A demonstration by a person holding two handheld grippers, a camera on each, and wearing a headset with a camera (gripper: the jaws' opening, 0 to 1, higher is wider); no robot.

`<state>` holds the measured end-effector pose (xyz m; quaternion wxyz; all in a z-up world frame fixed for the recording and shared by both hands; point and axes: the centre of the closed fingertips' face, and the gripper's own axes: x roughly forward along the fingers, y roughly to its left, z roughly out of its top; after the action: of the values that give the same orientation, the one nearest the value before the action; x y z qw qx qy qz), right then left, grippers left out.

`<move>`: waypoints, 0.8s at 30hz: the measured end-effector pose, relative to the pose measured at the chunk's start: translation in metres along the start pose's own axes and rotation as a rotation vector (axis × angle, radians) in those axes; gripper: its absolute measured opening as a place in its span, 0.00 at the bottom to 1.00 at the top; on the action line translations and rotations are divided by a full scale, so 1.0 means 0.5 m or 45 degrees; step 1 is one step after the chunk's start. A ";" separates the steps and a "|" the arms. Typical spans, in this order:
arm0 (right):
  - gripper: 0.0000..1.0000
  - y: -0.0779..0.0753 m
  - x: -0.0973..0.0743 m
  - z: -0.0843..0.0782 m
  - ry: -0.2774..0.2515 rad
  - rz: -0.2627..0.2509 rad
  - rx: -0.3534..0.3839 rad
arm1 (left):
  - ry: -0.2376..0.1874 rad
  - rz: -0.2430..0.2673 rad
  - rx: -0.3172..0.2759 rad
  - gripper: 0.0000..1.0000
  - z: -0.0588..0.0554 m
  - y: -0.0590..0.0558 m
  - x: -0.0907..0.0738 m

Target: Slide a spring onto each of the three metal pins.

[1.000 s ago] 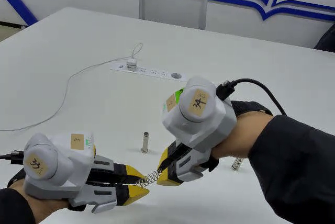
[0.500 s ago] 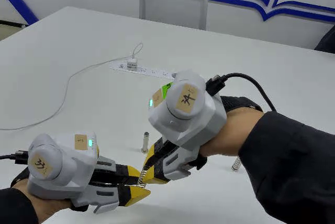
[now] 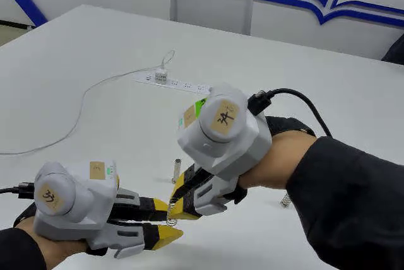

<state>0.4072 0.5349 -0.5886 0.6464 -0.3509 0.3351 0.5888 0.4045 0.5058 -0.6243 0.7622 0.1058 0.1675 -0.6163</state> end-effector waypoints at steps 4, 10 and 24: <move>0.12 -0.017 -0.010 -0.003 -0.016 -0.025 0.028 | 0.006 0.015 -0.015 0.19 -0.009 0.005 -0.004; 0.12 -0.058 -0.028 -0.015 -0.021 -0.081 0.071 | 0.012 0.053 -0.043 0.22 -0.021 0.018 -0.012; 0.12 -0.138 -0.049 -0.005 -0.041 -0.186 0.102 | 0.010 0.126 -0.095 0.36 -0.031 0.041 -0.024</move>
<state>0.4740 0.5157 -0.5648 0.7065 -0.3386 0.3214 0.5319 0.4205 0.5269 -0.6348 0.7945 0.0877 0.1879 -0.5707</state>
